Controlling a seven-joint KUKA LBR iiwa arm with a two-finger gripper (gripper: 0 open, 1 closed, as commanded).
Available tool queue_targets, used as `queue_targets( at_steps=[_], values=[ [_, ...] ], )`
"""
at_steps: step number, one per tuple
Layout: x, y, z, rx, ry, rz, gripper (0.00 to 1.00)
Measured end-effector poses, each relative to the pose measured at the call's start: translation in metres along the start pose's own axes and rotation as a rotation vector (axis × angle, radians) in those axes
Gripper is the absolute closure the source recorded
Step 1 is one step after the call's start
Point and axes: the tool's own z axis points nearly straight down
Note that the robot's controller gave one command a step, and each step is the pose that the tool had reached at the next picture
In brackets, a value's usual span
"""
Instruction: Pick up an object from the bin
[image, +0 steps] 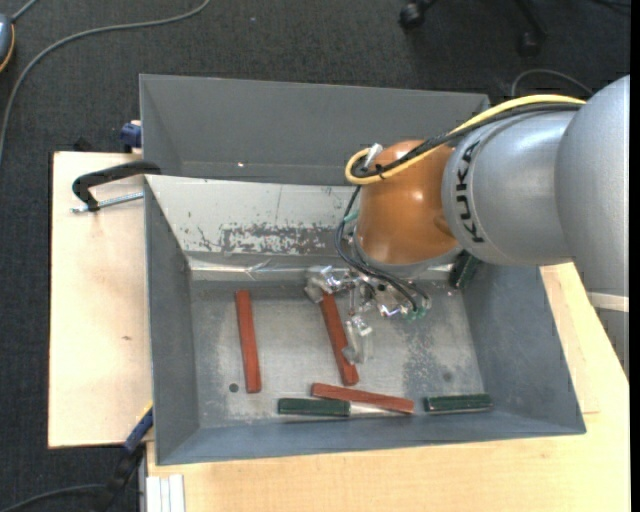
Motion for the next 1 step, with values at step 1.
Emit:
queue_targets(
  at_steps=[1],
  values=[
    [-0.0058, -0.0018, -0.0071, 0.006, -0.021, 0.002, 1.00]
  ],
)
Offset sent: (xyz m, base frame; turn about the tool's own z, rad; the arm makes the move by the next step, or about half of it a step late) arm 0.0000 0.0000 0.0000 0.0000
